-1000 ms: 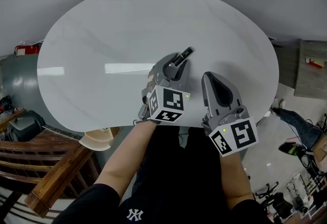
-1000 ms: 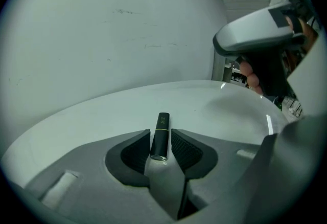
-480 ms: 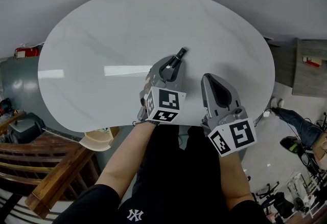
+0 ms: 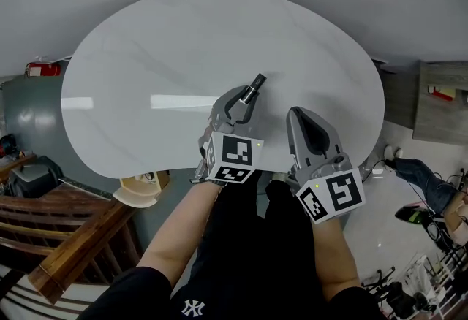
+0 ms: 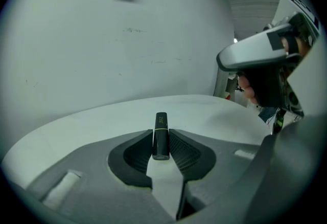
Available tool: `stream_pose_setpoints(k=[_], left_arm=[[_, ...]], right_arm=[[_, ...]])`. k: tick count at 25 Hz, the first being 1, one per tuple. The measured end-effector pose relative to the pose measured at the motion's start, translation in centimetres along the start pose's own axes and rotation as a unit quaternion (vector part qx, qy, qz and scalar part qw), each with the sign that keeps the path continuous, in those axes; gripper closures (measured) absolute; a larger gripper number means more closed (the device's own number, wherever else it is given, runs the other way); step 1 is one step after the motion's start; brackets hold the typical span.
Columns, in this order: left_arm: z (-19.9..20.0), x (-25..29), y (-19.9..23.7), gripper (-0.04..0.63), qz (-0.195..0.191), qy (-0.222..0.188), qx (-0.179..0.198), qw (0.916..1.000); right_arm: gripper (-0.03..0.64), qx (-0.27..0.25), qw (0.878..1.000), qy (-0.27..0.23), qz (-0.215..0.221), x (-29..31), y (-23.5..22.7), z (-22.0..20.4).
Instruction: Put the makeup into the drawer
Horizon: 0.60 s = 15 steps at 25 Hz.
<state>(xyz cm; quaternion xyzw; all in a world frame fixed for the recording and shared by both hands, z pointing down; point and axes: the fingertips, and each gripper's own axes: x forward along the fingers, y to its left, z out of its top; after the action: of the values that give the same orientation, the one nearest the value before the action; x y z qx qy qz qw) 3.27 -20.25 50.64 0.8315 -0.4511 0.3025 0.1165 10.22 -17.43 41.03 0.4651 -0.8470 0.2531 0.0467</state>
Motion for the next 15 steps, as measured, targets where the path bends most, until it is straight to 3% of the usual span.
stream_pose_setpoints(k=[15], left_arm=[[2.9, -7.2, -4.4, 0.492, 0.038, -0.03, -0.026, 0.9985]], right_arm=[[0.601, -0.029, 0.999, -0.013, 0.036, -6.2, 2.1, 2.0]])
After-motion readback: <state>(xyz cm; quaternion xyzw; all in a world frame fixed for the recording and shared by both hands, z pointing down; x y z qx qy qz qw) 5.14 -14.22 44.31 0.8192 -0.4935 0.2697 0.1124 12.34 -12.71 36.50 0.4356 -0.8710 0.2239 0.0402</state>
